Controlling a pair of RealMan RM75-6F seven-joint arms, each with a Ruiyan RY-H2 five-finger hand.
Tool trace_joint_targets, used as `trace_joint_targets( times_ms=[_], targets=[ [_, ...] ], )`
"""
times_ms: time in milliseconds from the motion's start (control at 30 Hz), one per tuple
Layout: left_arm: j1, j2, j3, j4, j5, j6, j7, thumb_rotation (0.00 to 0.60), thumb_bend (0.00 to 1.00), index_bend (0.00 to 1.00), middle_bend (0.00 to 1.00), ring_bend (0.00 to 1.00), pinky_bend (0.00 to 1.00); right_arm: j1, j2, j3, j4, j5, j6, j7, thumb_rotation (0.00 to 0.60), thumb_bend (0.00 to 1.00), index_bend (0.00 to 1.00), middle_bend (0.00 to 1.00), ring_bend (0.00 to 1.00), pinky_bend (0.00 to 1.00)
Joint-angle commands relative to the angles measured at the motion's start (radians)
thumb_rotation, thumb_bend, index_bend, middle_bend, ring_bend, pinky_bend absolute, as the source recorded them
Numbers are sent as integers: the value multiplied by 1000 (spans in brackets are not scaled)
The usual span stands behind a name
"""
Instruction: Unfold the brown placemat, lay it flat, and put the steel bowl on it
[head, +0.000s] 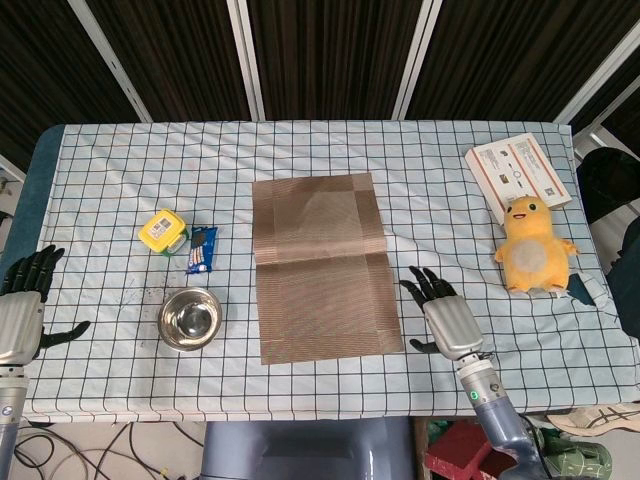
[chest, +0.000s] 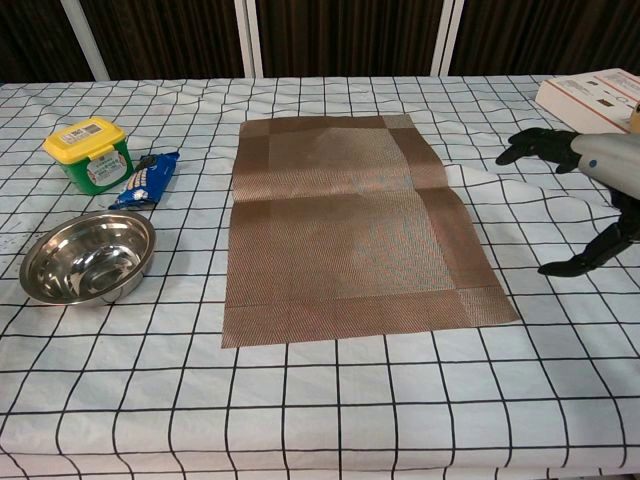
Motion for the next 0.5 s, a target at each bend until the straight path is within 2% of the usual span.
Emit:
trace_joint_targets(
  times_ms=[33, 233, 500],
  targets=[
    [0, -1, -4, 2, -2, -2, -3, 600, 0, 0, 22, 0, 36, 9, -26, -25, 34, -22, -8, -17, 600, 32, 163, 0, 8, 157],
    [3, -1, -10, 4, 0, -4, -9, 600, 0, 0, 22, 0, 36, 17, -69, -57, 124, -55, -11, -35, 600, 31, 163, 0, 8, 157],
    [6, -1, -15, 4, 2, -3, -10, 600, 0, 0, 22, 0, 36, 13, -97, -69, 163, -49, -12, -19, 600, 31, 163, 0, 8, 157]
  ],
)
